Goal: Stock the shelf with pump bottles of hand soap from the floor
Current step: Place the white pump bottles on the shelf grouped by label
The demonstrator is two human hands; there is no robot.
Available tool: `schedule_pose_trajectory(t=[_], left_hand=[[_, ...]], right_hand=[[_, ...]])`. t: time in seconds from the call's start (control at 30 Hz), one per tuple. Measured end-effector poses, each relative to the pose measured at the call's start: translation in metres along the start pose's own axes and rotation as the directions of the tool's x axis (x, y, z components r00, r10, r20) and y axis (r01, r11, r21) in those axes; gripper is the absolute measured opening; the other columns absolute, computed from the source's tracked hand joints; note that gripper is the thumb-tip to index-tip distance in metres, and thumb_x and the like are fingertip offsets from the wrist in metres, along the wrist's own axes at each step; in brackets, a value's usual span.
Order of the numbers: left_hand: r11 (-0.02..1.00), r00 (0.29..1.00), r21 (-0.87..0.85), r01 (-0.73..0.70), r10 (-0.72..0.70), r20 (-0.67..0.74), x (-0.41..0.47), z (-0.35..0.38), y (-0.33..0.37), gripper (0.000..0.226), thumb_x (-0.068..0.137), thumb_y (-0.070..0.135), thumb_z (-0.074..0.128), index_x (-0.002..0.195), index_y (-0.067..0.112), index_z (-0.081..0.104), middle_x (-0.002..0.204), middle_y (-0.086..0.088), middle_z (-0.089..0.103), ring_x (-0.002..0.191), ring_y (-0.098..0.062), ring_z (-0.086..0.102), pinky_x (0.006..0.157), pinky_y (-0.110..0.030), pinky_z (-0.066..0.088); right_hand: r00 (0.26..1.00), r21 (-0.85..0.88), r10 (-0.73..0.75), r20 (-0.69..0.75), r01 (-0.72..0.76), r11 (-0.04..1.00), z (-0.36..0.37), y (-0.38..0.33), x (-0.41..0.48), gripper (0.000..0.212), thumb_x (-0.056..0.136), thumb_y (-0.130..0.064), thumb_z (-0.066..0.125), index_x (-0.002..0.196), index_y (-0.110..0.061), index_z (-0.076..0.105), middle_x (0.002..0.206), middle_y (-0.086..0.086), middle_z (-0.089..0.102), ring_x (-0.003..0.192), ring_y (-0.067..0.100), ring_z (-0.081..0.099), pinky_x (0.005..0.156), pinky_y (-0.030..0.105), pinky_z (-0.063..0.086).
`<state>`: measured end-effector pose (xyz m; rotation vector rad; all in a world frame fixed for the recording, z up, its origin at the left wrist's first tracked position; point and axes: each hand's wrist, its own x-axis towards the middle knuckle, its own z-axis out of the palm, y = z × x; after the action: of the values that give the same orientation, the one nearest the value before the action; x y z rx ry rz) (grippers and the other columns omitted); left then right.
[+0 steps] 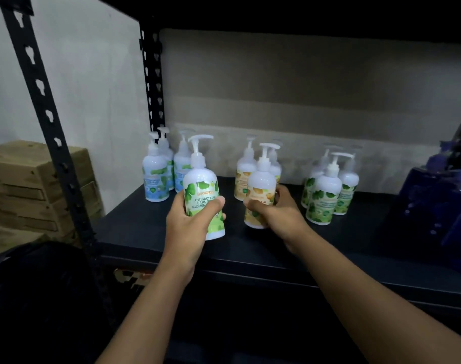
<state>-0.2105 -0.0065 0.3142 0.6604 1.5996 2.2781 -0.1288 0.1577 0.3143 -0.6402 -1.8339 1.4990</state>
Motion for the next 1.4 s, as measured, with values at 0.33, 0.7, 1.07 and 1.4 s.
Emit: schedule_pose_trajectory(t=[0.33,0.7,1.07,1.4], left_hand=[[1.000,1.000,-0.001,-0.004,0.004,-0.003,0.007,-0.007,-0.008,0.029,0.081,0.021,0.081,0.105,0.019,0.066,0.089,-0.001,0.075,0.086,-0.029,0.076,0.072,-0.042,0.063],[1.000,1.000,0.006,-0.002,0.002,0.000,-0.002,-0.009,-0.009,0.030,0.081,0.020,0.081,0.106,0.019,0.067,0.092,-0.003,0.075,0.087,-0.030,0.075,0.072,-0.043,0.063],[1.000,1.000,0.002,0.009,-0.009,-0.007,-0.004,-0.018,-0.007,0.030,0.082,0.020,0.080,0.108,0.020,0.066,0.091,-0.001,0.075,0.086,-0.028,0.076,0.066,-0.039,0.062],[1.000,1.000,0.015,0.001,-0.001,-0.014,-0.005,-0.026,-0.008,0.027,0.082,0.021,0.081,0.105,0.023,0.067,0.091,0.000,0.075,0.086,-0.028,0.076,0.065,-0.037,0.060]], right_hand=[[0.998,-0.076,-0.051,0.025,0.053,0.996,0.019,0.022,0.023,0.054,0.080,-0.025,0.084,0.122,-0.031,0.050,0.108,-0.012,0.067,0.095,0.000,0.065,0.082,0.021,0.053],[0.995,-0.366,-0.057,-0.082,0.023,0.930,0.021,0.032,0.019,0.062,0.070,-0.022,0.088,0.116,-0.023,0.047,0.113,-0.006,0.061,0.099,0.013,0.062,0.074,0.022,0.047],[0.994,-0.489,0.004,-0.106,-0.056,0.871,0.029,0.038,0.034,0.054,0.081,-0.040,0.077,0.127,-0.028,0.054,0.126,0.003,0.060,0.114,0.022,0.058,0.092,0.032,0.048],[0.990,-0.539,0.044,-0.134,-0.110,0.835,0.031,0.040,0.039,0.048,0.087,-0.042,0.070,0.128,-0.025,0.051,0.129,0.008,0.057,0.119,0.024,0.048,0.086,0.030,0.038]])
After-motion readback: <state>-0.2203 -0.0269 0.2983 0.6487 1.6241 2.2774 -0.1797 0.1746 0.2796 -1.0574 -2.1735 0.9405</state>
